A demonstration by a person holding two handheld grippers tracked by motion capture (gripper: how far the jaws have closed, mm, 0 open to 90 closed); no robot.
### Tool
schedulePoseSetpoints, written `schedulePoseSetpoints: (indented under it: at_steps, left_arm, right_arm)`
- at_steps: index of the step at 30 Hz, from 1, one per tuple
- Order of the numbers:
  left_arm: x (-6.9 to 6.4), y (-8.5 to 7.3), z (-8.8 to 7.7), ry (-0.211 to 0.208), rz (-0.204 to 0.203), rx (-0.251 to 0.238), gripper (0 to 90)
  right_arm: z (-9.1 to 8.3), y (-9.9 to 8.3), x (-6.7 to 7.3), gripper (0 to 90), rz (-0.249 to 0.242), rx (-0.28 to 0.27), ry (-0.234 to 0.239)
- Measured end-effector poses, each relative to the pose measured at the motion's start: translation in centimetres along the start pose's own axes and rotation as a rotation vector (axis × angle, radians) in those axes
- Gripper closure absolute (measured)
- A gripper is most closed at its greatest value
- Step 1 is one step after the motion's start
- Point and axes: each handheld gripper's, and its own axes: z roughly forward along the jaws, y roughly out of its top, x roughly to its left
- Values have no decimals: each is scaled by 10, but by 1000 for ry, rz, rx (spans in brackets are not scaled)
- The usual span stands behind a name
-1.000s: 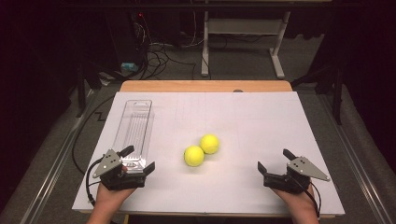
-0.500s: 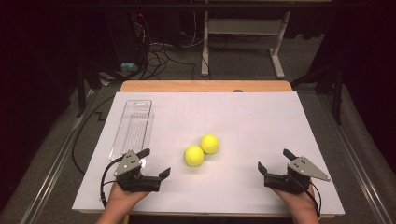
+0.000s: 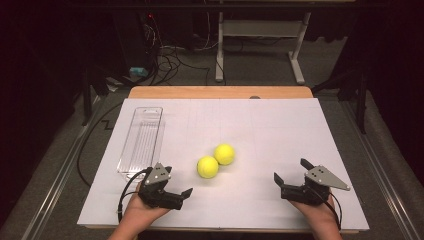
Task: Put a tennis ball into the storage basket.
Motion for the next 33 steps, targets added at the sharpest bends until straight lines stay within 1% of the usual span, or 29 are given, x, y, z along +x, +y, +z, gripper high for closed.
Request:
schedulePoseSetpoints:
  at_steps: [3, 4, 5, 6, 7, 8, 9, 12, 15, 18, 19, 20, 23, 26, 29, 30, 31, 32, 33]
  left_arm:
    - [-1, 5, 2, 8, 4, 49, 22]
    - [-1, 5, 2, 8, 4, 49, 22]
    - [-2, 9, 3, 12, 9, 80, 22]
    - [-2, 11, 4, 11, 10, 95, 23]
    - [-2, 11, 4, 11, 10, 95, 23]
    - [-3, 15, 6, 12, 24, 132, 24]
    - [-4, 18, 8, 9, 36, 157, 24]
    - [-4, 25, 12, -2, 50, 222, 24]
    - [-4, 31, 17, 2, 70, 296, 27]
    - [-4, 38, 21, 1, 93, 351, 28]
    - [-4, 38, 21, 1, 93, 351, 29]
    - [-4, 42, 23, -2, 105, 389, 29]
    - [-3, 46, 26, -10, 113, 447, 33]
    - [-1, 51, 29, -6, 124, 498, 34]
    - [0, 56, 30, -19, 128, 539, 34]
    - [0, 56, 30, -19, 128, 539, 33]
    - [0, 60, 31, -25, 131, 569, 33]
    - [0, 62, 31, -25, 133, 580, 33]
    - [0, 62, 31, -25, 133, 580, 33]
  right_arm:
    - [0, 0, 0, 0, -19, 13, 7]
    - [0, 0, 0, 0, -19, 13, 7]
    - [-4, -1, -1, 0, -15, 2, 10]
    - [-5, -1, -2, 0, -13, -4, 11]
    - [-5, -1, -2, 0, -13, -4, 11]
    - [-8, -1, -4, 0, -9, -16, 13]
    - [-9, 0, -4, 0, -6, -17, 13]
    - [-12, -1, -4, 0, -2, -22, 20]
    - [-13, -1, -3, 0, -11, -18, 20]
    - [-13, -2, -3, 0, -11, -17, 25]
    - [-13, -2, -3, 0, -11, -17, 27]
    - [-13, -2, -3, 0, -12, -17, 29]
    - [-13, -3, -3, 0, -11, -10, 31]
    - [-13, -4, -3, 0, -11, -9, 36]
    - [-13, -4, -2, 0, -14, -9, 37]
    - [-13, -4, -2, 0, -14, -9, 39]
    - [-13, -4, -2, 0, -12, -8, 40]
    - [-14, -4, -1, 0, -13, -7, 41]
    - [-14, -4, -1, 0, -13, -7, 41]
